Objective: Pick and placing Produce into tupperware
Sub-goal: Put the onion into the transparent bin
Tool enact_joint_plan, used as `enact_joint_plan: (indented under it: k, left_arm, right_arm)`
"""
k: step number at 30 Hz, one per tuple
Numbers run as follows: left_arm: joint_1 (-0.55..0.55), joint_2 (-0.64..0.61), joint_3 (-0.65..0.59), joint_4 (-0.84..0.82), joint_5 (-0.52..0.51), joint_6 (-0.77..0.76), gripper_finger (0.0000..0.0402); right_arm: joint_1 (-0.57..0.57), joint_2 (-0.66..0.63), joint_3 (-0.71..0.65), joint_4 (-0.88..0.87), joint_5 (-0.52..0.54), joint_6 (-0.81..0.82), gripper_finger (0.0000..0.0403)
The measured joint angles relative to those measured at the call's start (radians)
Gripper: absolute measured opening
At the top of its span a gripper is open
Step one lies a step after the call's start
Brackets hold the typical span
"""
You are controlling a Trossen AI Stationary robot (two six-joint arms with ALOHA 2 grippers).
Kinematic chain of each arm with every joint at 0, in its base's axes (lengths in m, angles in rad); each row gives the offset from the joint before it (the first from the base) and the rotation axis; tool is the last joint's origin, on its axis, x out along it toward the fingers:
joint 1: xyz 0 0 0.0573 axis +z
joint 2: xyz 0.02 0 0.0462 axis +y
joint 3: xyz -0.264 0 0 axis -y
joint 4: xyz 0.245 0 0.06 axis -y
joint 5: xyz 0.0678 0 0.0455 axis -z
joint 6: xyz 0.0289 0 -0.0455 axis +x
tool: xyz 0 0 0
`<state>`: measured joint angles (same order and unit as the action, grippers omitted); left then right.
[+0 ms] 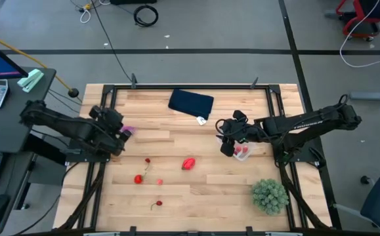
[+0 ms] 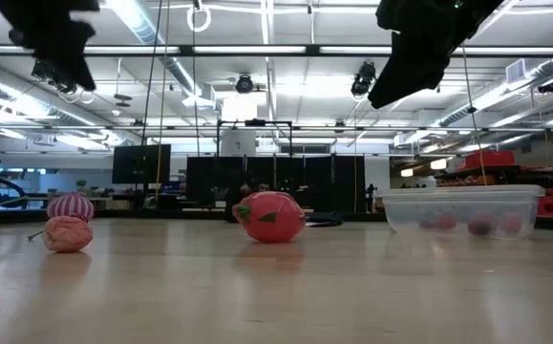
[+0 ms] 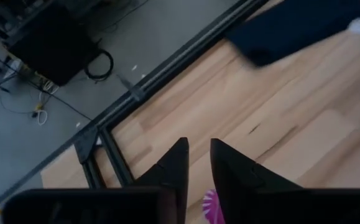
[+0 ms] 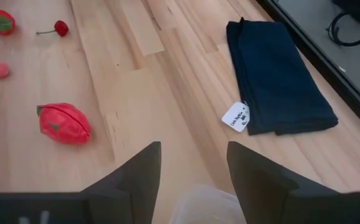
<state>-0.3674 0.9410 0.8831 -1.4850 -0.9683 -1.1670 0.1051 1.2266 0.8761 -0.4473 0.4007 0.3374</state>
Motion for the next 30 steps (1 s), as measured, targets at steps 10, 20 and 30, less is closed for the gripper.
enact_joint_plan:
  k: [10, 20, 30]
  left_arm:
    - [-0.001, -0.018, -0.123, 0.158, 0.008, 0.086, 0.0094]
    - [0.002, -0.018, -0.124, 0.380, 0.111, 0.078, 0.0078]
    - [0.159, -0.019, -0.237, 0.496, 0.119, 0.021, 0.0181]
  right_arm:
    - [0.000, 0.000, 0.000, 0.001, 0.000, 0.000, 0.0190]
    - [0.000, 0.000, 0.000, 0.008, 0.000, 0.000, 0.0188]
    - [0.000, 0.000, 0.000, 0.008, 0.000, -0.025, 0.0188]
